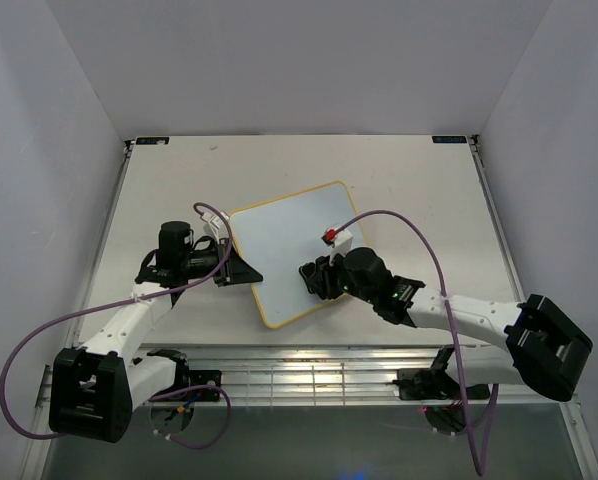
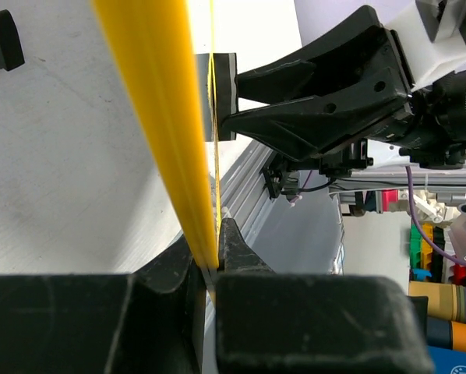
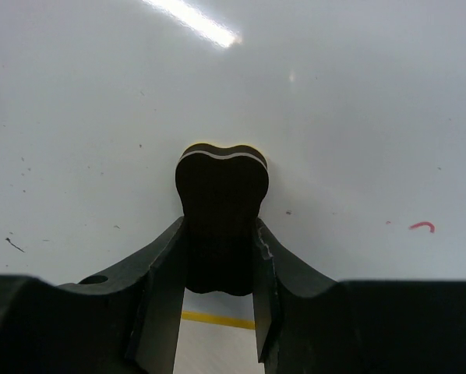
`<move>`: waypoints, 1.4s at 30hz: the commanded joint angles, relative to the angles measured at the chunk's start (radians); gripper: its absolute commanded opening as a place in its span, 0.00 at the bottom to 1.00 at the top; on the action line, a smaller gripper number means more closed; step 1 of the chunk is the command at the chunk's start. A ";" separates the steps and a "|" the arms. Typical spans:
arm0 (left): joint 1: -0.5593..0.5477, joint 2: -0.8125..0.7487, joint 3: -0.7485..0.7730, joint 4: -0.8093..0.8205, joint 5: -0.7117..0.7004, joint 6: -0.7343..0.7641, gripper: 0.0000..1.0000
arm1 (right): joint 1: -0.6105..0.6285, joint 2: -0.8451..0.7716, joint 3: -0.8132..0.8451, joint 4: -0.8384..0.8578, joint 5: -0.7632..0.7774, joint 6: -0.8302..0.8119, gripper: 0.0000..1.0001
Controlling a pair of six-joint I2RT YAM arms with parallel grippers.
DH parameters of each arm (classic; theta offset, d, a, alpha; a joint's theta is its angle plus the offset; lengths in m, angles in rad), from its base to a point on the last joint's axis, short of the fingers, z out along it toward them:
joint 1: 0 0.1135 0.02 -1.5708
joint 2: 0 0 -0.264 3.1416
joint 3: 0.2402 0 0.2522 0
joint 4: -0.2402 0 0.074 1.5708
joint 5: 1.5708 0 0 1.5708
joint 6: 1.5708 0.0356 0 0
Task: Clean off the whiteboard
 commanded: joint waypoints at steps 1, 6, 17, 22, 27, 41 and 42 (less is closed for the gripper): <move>-0.032 -0.020 0.011 0.042 0.119 0.018 0.00 | 0.026 0.048 0.052 0.034 -0.021 0.020 0.08; -0.035 -0.026 0.006 0.042 0.119 0.018 0.00 | -0.172 0.034 0.015 -0.074 -0.034 0.015 0.08; -0.041 -0.021 0.006 0.047 0.124 0.018 0.00 | -0.513 0.020 -0.033 -0.167 -0.138 -0.071 0.08; -0.043 -0.014 0.008 0.048 0.121 0.018 0.00 | -0.438 0.003 -0.016 -0.088 -0.238 -0.059 0.08; -0.043 -0.009 0.006 0.051 0.121 0.018 0.00 | -0.242 -0.015 0.026 0.007 -0.273 -0.042 0.08; -0.044 -0.027 -0.001 0.053 0.117 0.017 0.00 | -0.482 0.078 0.012 -0.166 -0.122 -0.062 0.08; -0.044 -0.027 -0.002 0.055 0.117 0.017 0.00 | -0.496 0.075 -0.002 -0.166 -0.120 -0.063 0.08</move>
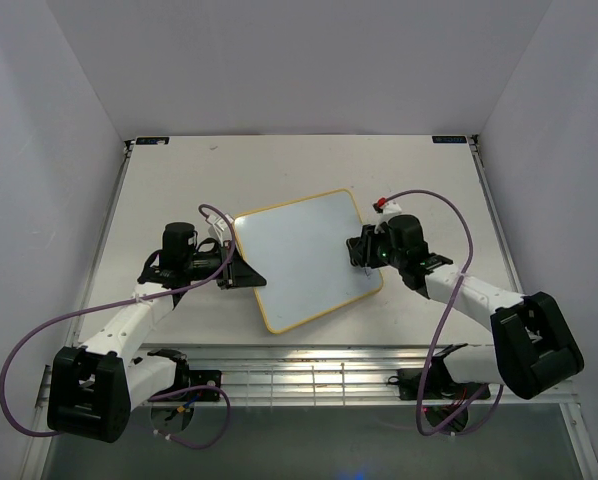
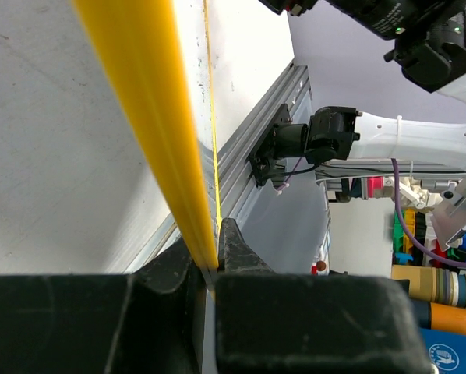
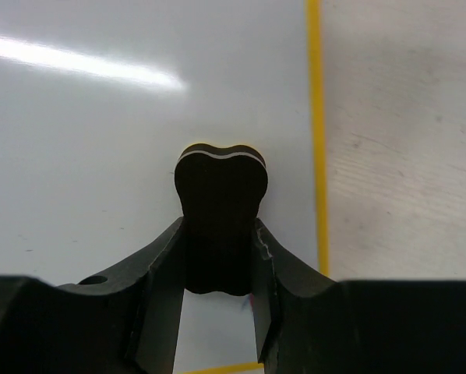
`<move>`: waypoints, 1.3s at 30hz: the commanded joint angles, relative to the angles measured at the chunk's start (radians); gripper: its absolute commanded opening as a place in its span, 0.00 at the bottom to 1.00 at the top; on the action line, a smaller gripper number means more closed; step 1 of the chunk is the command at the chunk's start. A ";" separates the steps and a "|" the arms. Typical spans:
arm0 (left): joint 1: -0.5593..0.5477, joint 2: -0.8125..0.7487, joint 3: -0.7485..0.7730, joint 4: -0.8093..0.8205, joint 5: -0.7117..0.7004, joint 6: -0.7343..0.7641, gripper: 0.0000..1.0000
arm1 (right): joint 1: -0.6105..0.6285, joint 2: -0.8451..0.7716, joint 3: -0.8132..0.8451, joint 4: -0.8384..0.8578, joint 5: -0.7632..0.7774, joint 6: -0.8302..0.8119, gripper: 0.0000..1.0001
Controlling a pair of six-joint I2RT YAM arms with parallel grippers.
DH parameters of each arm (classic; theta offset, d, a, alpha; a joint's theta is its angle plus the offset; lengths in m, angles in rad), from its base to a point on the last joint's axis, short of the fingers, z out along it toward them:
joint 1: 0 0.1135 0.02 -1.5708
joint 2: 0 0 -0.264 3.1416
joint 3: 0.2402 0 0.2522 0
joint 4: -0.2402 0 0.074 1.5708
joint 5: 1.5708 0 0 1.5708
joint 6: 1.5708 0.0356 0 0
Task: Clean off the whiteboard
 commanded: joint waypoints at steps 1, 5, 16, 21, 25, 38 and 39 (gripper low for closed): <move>-0.016 -0.029 -0.001 0.061 0.097 0.040 0.00 | -0.068 -0.002 -0.069 -0.074 0.070 -0.019 0.08; -0.016 -0.027 -0.001 0.064 0.100 0.040 0.00 | -0.079 -0.010 -0.086 -0.079 0.043 -0.045 0.08; -0.016 -0.021 -0.002 0.072 0.100 0.035 0.00 | 0.393 -0.045 -0.028 0.168 -0.033 -0.018 0.08; -0.016 -0.021 -0.004 0.072 0.097 0.035 0.00 | 0.616 0.056 0.044 0.228 0.119 0.057 0.08; -0.016 -0.023 -0.005 0.072 0.099 0.034 0.00 | 0.727 0.143 0.121 0.198 0.233 0.080 0.08; -0.017 -0.034 -0.007 0.076 0.109 0.032 0.00 | 0.174 -0.135 -0.267 0.006 0.250 0.249 0.08; -0.017 -0.035 -0.008 0.081 0.111 0.032 0.00 | 0.074 -0.137 -0.285 0.007 0.219 0.240 0.08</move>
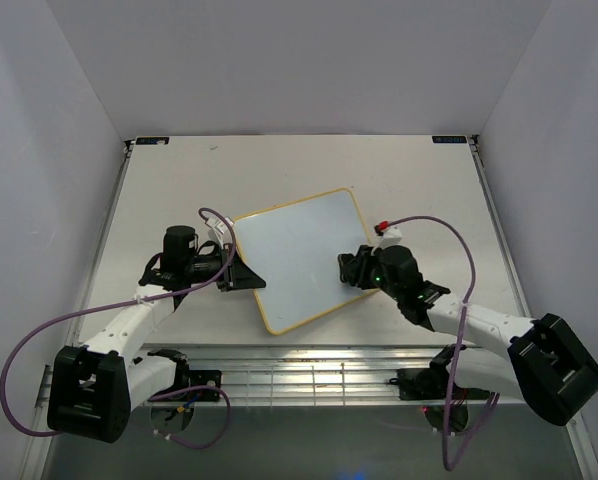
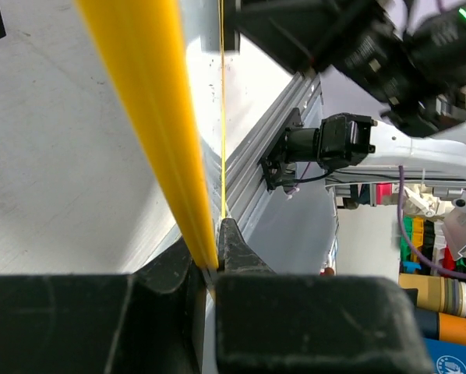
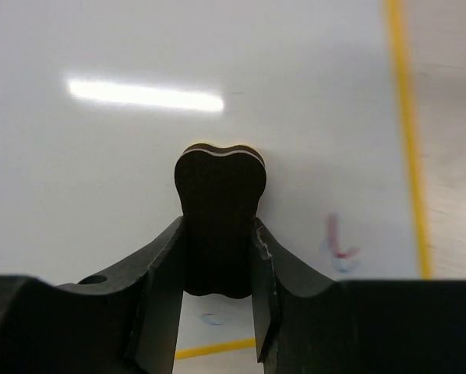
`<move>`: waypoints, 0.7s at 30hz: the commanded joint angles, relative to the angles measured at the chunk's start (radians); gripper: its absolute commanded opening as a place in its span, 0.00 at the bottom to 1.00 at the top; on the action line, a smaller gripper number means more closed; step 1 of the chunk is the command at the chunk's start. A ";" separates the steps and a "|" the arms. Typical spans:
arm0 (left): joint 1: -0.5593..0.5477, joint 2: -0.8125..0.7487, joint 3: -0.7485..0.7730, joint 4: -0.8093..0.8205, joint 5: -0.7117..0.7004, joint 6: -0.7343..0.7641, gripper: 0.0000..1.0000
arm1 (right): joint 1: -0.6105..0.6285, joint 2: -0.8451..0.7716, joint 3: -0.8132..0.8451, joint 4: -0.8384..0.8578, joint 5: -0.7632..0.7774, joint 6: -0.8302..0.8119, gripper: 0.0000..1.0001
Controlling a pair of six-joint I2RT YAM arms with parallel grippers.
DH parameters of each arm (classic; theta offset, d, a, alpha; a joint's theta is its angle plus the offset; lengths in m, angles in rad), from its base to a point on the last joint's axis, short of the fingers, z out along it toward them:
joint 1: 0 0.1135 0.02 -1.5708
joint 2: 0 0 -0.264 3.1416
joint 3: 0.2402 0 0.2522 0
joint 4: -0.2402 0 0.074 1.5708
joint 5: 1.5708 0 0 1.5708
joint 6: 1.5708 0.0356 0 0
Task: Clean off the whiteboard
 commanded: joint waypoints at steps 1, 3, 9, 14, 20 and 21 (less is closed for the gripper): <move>-0.017 -0.035 0.023 0.065 0.141 0.018 0.00 | -0.221 0.015 -0.112 -0.150 -0.085 -0.013 0.08; -0.017 -0.035 0.020 0.070 0.144 0.017 0.00 | -0.297 0.056 -0.116 -0.145 -0.140 -0.054 0.08; -0.018 -0.035 0.019 0.070 0.144 0.015 0.00 | -0.354 0.142 -0.047 -0.142 -0.259 -0.125 0.08; -0.018 -0.049 0.014 0.070 0.138 0.011 0.00 | -0.406 0.144 -0.042 -0.174 -0.246 -0.145 0.08; -0.020 -0.040 0.016 0.070 0.135 0.012 0.00 | -0.489 0.095 -0.045 -0.258 -0.221 -0.167 0.08; -0.018 -0.038 0.016 0.071 0.135 0.011 0.00 | -0.489 0.090 -0.041 -0.266 -0.218 -0.170 0.08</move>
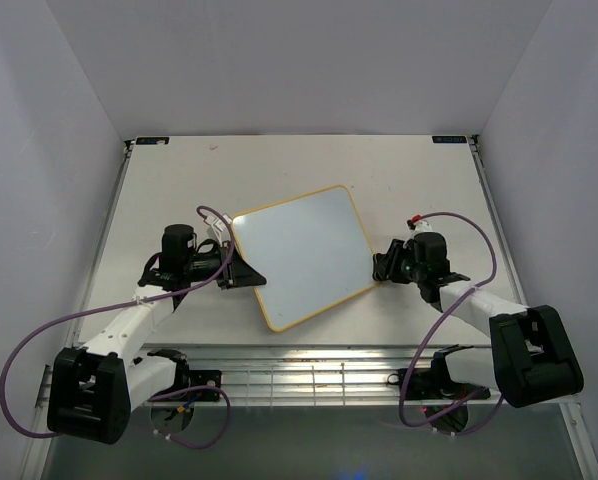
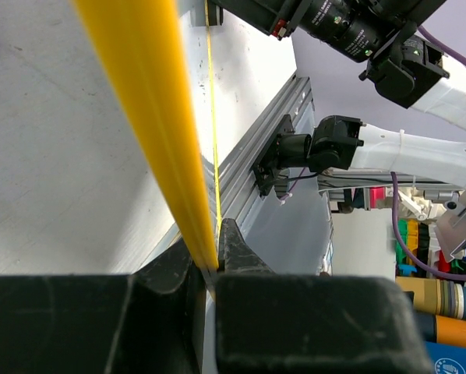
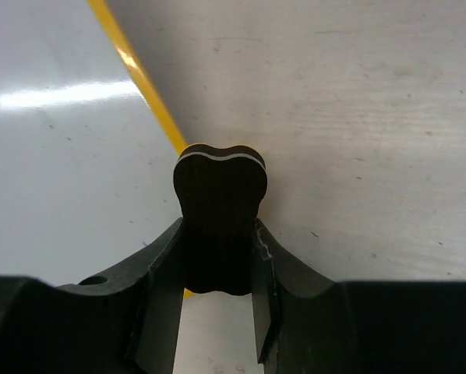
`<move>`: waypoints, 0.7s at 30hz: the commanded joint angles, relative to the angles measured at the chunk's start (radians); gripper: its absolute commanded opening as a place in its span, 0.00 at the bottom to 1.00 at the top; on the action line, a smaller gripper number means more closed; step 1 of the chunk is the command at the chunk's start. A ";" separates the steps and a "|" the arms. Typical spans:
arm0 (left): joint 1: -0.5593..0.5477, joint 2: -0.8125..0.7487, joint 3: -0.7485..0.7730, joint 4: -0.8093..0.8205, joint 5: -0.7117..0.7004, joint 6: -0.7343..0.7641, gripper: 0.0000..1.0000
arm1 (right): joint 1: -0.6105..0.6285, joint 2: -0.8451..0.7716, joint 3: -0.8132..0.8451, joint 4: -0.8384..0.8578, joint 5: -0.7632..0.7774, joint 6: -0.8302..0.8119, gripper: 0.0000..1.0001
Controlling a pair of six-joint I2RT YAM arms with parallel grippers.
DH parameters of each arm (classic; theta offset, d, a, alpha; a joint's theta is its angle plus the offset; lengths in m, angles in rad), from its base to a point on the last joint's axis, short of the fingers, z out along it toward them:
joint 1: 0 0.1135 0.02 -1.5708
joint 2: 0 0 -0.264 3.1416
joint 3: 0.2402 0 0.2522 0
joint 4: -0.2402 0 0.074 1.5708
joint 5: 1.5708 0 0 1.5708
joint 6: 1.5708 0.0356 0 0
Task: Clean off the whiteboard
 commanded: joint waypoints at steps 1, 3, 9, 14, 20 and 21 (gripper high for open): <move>-0.021 -0.027 0.016 0.031 0.127 0.053 0.00 | -0.021 0.003 -0.011 -0.186 0.054 -0.059 0.08; -0.023 -0.025 0.016 0.031 0.127 0.053 0.00 | -0.019 0.027 0.004 -0.203 0.046 -0.071 0.08; -0.021 -0.025 0.014 0.036 0.128 0.050 0.00 | 0.075 -0.006 -0.002 -0.140 -0.030 -0.055 0.08; -0.023 -0.014 0.011 0.044 0.133 0.046 0.00 | 0.171 -0.051 0.022 -0.093 -0.029 -0.028 0.08; -0.023 -0.014 0.013 0.045 0.131 0.046 0.00 | 0.324 -0.072 0.021 -0.042 -0.040 0.018 0.08; -0.023 -0.016 0.011 0.045 0.131 0.046 0.00 | 0.361 -0.081 0.004 -0.010 -0.056 0.024 0.08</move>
